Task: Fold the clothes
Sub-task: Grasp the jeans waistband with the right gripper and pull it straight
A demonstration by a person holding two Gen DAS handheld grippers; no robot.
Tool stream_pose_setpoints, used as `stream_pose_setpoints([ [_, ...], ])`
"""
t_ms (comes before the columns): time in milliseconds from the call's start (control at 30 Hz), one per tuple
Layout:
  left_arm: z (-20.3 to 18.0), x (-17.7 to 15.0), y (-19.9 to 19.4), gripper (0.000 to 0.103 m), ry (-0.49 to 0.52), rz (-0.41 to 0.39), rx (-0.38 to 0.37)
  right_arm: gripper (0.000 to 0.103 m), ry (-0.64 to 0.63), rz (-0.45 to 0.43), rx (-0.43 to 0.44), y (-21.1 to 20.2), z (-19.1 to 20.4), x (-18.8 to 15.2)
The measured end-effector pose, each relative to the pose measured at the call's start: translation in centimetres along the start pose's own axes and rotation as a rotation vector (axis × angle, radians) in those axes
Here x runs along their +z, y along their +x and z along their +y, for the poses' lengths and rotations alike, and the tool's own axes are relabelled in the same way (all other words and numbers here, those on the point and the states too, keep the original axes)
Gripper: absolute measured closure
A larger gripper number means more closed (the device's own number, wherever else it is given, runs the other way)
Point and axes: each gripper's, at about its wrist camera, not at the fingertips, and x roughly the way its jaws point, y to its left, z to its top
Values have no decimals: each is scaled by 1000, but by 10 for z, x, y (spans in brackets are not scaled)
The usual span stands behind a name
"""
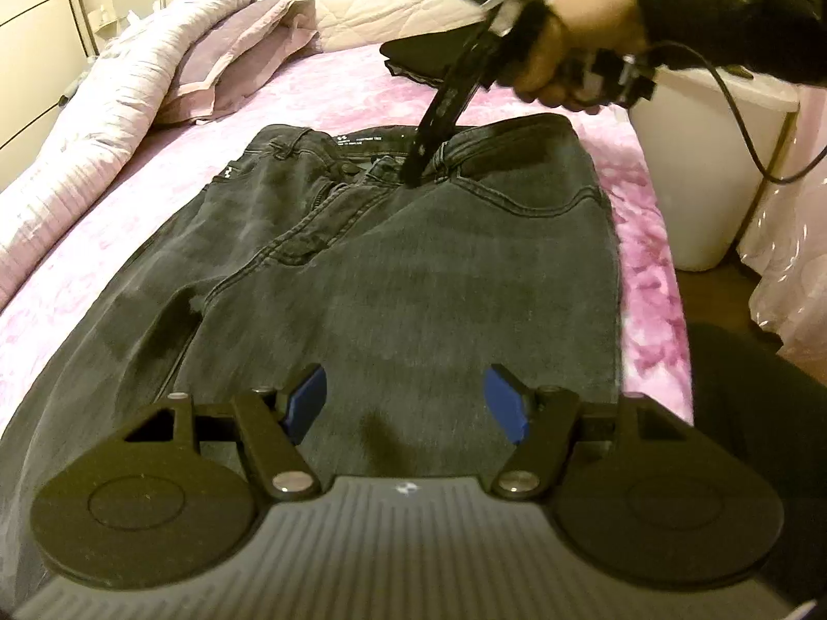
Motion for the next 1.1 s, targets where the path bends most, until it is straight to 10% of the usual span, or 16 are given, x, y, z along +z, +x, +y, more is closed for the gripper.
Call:
stream_pose_setpoints([
  [100,-2,-1,6,39,11,3,-5,58,-9,27,-5,8,-3,-2],
  [167,-4,-3,8,39,14,4,-11,85,-6,7,-1,1,-2,-6],
  [500,4,-5,9,38,10,-31,2,87,-116,-248,-31,-35,21,12],
  [667,13,-5,16,38,-12,-16,8,73,-36,-77,-37,15,-4,14],
  [1100,14,-13,23,33,-23,-20,-12,47,-1,-120,127,17,-30,27],
])
